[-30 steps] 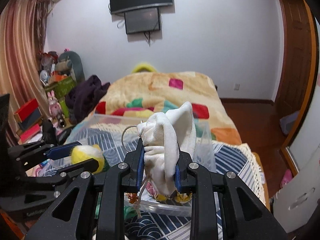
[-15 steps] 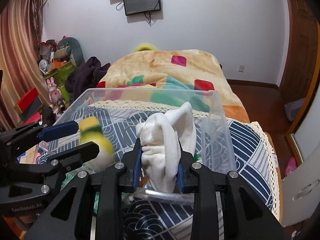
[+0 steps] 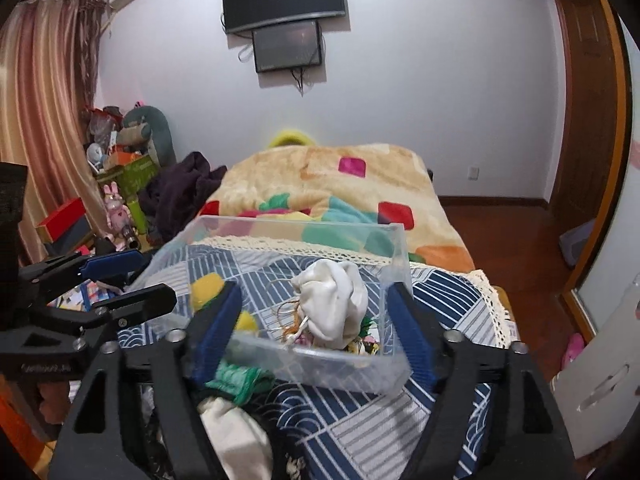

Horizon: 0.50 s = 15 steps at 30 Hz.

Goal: Organize soft objects
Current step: 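Grasp the green knit glove with the left tool while the right tool grasps the black strapped bag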

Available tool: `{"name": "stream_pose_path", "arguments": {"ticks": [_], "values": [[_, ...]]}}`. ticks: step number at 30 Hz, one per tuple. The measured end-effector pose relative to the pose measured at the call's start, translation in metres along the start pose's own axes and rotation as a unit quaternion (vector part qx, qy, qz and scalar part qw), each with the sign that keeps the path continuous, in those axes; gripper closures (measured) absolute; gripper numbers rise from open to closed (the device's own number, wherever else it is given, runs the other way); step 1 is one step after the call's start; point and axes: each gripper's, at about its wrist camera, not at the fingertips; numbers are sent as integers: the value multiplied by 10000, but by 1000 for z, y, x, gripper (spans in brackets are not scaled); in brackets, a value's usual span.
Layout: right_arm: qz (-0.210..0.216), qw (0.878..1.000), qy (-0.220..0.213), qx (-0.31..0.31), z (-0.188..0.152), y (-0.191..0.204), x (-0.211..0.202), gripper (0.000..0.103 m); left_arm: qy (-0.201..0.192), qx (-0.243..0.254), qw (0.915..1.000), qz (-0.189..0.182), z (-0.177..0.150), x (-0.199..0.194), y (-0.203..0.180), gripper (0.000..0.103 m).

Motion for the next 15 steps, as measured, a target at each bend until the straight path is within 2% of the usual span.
{"name": "stream_pose_path", "arguments": {"ticks": [2,6,11,15], "values": [[65,10000,-22,-36,-5,2,-5,22,34,-20,10000,-16,-7,-3,1,28],[204,9997,107,-46,-19,7,-8,22,122,-8,9999,-84,-20,-7,-1,28],[454,9979,470,-6,-41,14,0,22,264,91,9995,-170,-35,-5,-9,28],[503,9961,720,-107,-58,22,9,22,344,-12,9992,-223,-47,-3,-10,28]]}}
Point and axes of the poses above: each gripper's, at about its wrist camera, not at the fingertips, and x roughly the way its jaws point, y to its left, z to its top, and after that the axes turned 9 degrees about x, right-handed
